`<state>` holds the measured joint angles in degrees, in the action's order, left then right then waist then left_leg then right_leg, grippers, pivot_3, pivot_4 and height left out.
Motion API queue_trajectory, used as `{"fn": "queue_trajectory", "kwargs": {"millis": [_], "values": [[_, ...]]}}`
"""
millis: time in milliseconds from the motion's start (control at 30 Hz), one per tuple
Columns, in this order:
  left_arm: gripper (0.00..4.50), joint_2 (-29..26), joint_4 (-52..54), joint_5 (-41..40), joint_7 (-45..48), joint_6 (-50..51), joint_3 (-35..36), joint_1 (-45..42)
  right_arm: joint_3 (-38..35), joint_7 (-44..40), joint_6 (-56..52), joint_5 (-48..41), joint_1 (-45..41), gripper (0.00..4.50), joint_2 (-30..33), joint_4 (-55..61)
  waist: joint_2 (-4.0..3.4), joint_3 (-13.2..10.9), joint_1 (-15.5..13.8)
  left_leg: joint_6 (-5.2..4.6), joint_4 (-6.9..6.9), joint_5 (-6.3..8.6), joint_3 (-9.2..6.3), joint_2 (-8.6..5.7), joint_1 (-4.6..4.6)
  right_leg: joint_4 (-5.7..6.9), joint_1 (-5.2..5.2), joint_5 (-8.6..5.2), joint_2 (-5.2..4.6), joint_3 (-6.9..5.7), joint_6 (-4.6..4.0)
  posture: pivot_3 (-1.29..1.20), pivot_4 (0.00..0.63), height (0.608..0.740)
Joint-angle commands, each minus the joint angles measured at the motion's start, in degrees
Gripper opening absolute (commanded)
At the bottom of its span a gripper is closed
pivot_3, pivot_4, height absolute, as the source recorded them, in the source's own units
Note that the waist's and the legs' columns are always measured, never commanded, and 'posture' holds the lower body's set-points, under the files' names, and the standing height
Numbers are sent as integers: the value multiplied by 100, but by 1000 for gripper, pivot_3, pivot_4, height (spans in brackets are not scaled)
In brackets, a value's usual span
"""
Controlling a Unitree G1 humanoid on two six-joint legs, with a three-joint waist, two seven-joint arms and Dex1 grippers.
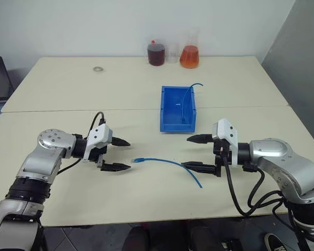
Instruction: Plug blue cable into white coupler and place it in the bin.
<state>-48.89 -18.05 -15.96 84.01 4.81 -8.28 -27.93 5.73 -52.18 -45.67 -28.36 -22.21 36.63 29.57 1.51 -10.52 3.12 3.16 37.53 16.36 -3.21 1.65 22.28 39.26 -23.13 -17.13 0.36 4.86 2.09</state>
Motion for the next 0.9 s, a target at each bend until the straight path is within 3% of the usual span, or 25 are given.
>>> {"fn": "queue_trajectory", "kwargs": {"millis": [33,367,667,867,900], "values": [[4500,112,-30,136,60,-262,-29,20,-176,60,83,-148,156,4461,115,345,0,0,-8,-1,31,1,-10,1,28,18,-17,0,0,-10,0,0,150,740],[4500,152,-286,393,-25,-496,8,205,-261,42,82,-294,202,4461,293,372,0,0,-7,-10,69,-5,-72,-3,45,68,-19,3,1,-70,-5,0,150,740],[4500,699,-1511,730,-388,-1115,-51,-397,-182,39,123,-318,130,4461,332,287,-2,1,-54,-27,74,-18,-98,-5,44,74,-7,15,5,-95,-25,0,150,740],[4500,853,-1780,804,-82,-1293,-143,-534,-156,76,93,-334,91,4461,305,308,-3,2,-106,-29,81,-20,-104,-6,46,78,-5,16,5,-100,-26,0,150,740],[4307,841,-1771,802,-5,-1308,-152,-524,-158,83,84,-340,92,4495,308,315,-3,2,-115,-29,82,-20,-104,-6,46,78,-5,16,5,-100,-27,0,150,740]]}}
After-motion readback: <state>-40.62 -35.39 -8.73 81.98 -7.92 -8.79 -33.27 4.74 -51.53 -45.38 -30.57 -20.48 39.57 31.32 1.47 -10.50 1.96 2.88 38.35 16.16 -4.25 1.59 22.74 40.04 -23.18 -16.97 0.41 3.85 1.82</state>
